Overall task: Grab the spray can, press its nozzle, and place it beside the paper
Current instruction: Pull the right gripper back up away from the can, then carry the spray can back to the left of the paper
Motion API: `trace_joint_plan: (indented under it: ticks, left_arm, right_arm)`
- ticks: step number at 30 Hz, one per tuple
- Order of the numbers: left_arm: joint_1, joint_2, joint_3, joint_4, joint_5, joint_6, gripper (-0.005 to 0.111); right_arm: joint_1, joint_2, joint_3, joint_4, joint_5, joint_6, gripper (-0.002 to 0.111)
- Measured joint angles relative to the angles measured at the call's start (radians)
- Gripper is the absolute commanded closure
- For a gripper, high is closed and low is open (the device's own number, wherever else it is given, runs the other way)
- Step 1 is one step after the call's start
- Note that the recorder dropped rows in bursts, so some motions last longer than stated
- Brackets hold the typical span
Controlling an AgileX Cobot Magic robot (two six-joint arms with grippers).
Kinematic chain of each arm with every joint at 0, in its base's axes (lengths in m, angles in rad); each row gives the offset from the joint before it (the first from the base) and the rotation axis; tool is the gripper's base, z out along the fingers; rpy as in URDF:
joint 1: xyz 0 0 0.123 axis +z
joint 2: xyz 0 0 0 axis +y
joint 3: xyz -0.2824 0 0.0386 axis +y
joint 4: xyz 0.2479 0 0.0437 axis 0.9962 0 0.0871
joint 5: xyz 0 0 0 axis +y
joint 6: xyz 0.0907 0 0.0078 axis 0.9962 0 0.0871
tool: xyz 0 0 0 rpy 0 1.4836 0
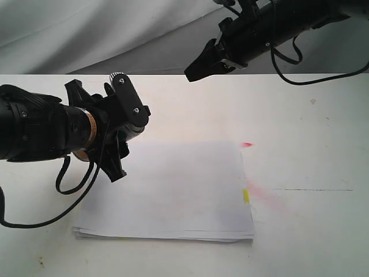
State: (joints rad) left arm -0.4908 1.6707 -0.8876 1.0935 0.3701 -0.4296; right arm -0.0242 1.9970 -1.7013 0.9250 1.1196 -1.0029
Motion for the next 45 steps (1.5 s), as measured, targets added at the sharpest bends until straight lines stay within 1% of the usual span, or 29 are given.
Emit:
trace_joint_plan:
  ticks: [9,11,13,14,15,16,17,19,20,21,22,23,24,25,28,31,36,41,45]
  left_arm:
    - [0.0,0.0,0.0,0.0,0.0,-0.021,0.107]
    - [0.0,-0.002,-0.002,0.0,0.0,-0.065,0.107]
    - [0.023,-0.017,-0.015,0.0,-0.014,-0.168,0.107]
    - [0.063,-0.037,-0.027,0.0,-0.059,-0.242,0.107]
    - [0.09,-0.047,-0.032,0.0,-0.088,-0.271,0.107]
    - [0.153,-0.069,-0.041,-0.019,-0.191,-0.352,0.107]
    - [0.181,-0.079,-0.047,-0.028,-0.229,-0.38,0.107]
    - [0.319,-0.1,-0.059,-0.052,-0.416,-0.489,0.107]
    - [0.353,-0.102,-0.059,-0.056,-0.458,-0.503,0.107]
    - [0.415,-0.102,-0.059,-0.059,-0.517,-0.517,0.107]
    - [0.444,-0.102,-0.059,-0.059,-0.549,-0.519,0.107]
    - [0.49,-0.099,-0.059,-0.062,-0.62,-0.514,0.107]
    - [0.511,-0.092,-0.059,-0.069,-0.658,-0.503,0.107]
    - [0.543,-0.076,-0.059,-0.111,-0.726,-0.468,0.107]
    - [0.578,-0.034,-0.059,-0.208,-0.811,-0.375,0.107]
    - [0.591,0.023,-0.059,-0.306,-0.876,-0.256,0.107]
    - [0.592,0.127,-0.042,-0.408,-0.952,-0.151,0.107]
    - [0.592,0.191,0.027,-0.559,-0.997,-0.027,0.107]
    - [0.592,0.197,0.091,-0.697,-1.027,0.085,0.107]
  right_arm:
    - [0.0,0.0,0.0,0.0,0.001,0.0,0.108]
    - [0.0,0.0,0.0,0.0,0.005,0.0,0.108]
    - [0.0,0.0,0.0,0.0,0.013,0.0,0.108]
    - [0.0,0.0,0.0,0.0,0.017,0.0,0.108]
    - [0.0,0.0,0.0,0.0,0.019,0.0,0.108]
    - [0.0,0.0,0.0,0.0,0.024,0.0,0.108]
    - [0.0,0.0,0.0,0.0,0.028,0.0,0.108]
    - [0.0,0.0,0.0,0.0,0.032,0.0,0.108]
    - [0.0,0.0,0.0,0.0,0.032,0.0,0.108]
    - [0.0,0.0,0.0,0.0,0.035,0.002,0.108]
    - [0.0,0.0,0.0,0.0,0.036,0.002,0.108]
    - [0.0,0.0,0.0,0.0,0.038,0.004,0.108]
    - [0.0,0.0,0.0,0.0,0.038,0.004,0.108]
    - [0.0,0.0,0.0,0.0,0.038,0.004,0.108]
    - [0.0,0.0,0.0,0.0,0.038,0.004,0.108]
    - [0.0,0.0,0.0,0.0,0.04,0.004,0.108]
    - [0.0,0.0,0.0,0.0,0.049,0.004,0.108]
    - [0.0,0.0,0.0,0.0,0.052,0.004,0.108]
    - [0.0,0.0,0.0,0.0,0.054,0.004,0.108]
